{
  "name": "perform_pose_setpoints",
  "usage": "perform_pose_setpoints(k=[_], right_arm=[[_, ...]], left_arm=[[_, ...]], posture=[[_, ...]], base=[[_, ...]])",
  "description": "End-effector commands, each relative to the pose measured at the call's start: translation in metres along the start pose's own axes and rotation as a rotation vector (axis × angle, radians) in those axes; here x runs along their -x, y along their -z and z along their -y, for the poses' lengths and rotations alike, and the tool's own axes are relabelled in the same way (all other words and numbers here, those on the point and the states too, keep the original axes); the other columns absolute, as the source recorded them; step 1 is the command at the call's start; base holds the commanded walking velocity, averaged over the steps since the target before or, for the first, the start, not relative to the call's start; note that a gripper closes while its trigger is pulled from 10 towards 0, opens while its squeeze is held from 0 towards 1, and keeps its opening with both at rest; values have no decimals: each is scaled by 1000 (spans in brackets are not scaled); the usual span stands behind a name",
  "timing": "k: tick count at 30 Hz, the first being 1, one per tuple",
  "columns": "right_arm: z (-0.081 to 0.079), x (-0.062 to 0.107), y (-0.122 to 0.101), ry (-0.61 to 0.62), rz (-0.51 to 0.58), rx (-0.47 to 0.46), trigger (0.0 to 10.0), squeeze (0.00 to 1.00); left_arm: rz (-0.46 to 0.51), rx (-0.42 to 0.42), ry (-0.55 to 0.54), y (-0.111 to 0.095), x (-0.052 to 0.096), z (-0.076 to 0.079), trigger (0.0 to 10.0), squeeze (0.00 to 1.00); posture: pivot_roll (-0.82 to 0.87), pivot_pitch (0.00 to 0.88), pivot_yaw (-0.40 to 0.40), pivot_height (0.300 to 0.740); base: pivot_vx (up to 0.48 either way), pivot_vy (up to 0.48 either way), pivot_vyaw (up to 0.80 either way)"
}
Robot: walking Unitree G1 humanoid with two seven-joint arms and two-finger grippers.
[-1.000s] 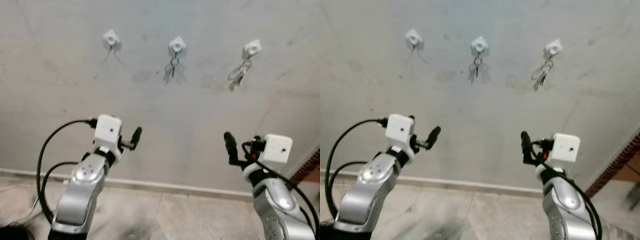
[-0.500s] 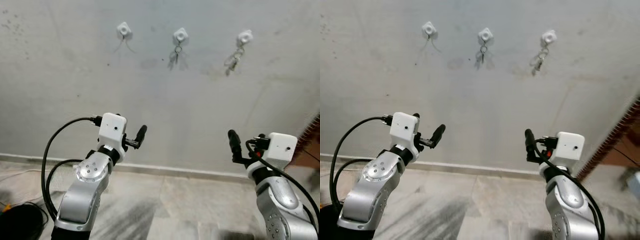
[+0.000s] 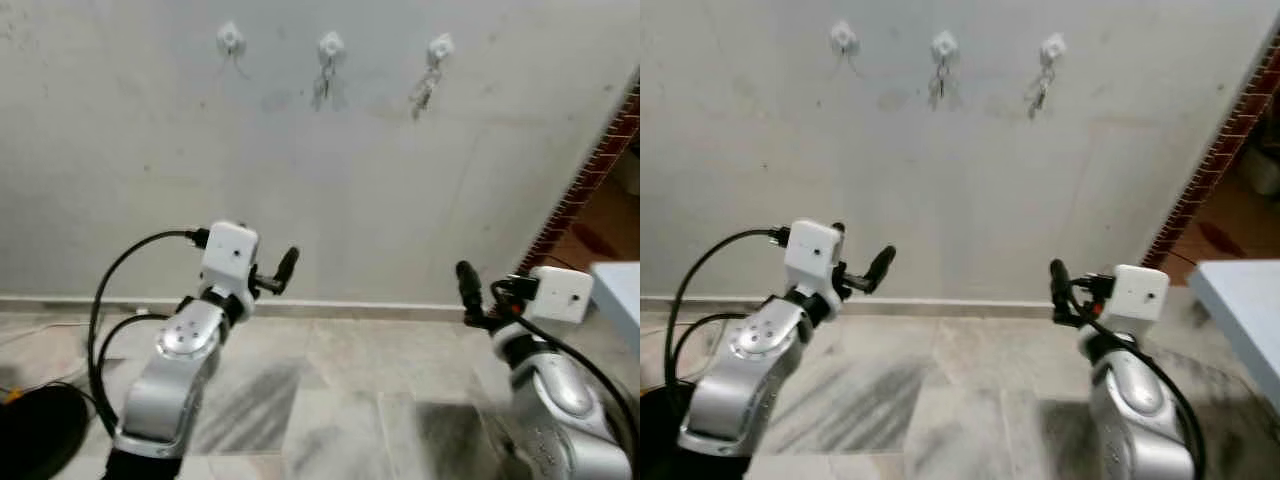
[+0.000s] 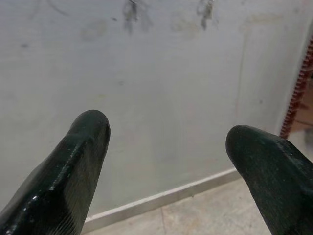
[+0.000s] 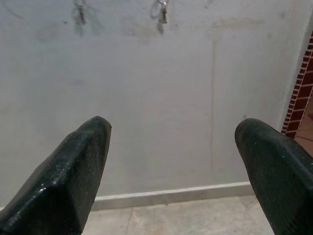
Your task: Hang keys on a hook
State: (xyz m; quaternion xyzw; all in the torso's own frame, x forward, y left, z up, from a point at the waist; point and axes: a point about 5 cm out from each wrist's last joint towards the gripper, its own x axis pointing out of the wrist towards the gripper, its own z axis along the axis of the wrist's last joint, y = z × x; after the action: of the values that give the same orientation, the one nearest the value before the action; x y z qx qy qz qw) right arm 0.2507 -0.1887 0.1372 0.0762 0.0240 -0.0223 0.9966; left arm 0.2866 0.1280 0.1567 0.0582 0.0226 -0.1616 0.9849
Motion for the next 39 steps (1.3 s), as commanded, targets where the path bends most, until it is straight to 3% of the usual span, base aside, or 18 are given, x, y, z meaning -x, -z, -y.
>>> perform_pose_setpoints(k=[1, 39], right_arm=[[3, -2, -6, 7, 18, 9, 10000, 0], [2, -3, -6, 1, 20, 5, 10000, 0]], left_arm=[[3, 5, 10, -1, -2, 3, 10000, 0], [12, 10, 34, -1, -3, 9, 10000, 0]], posture=[[138, 0, -35, 740], [130, 0, -31, 740]], base=[[-300, 0, 0], [-281, 0, 0]])
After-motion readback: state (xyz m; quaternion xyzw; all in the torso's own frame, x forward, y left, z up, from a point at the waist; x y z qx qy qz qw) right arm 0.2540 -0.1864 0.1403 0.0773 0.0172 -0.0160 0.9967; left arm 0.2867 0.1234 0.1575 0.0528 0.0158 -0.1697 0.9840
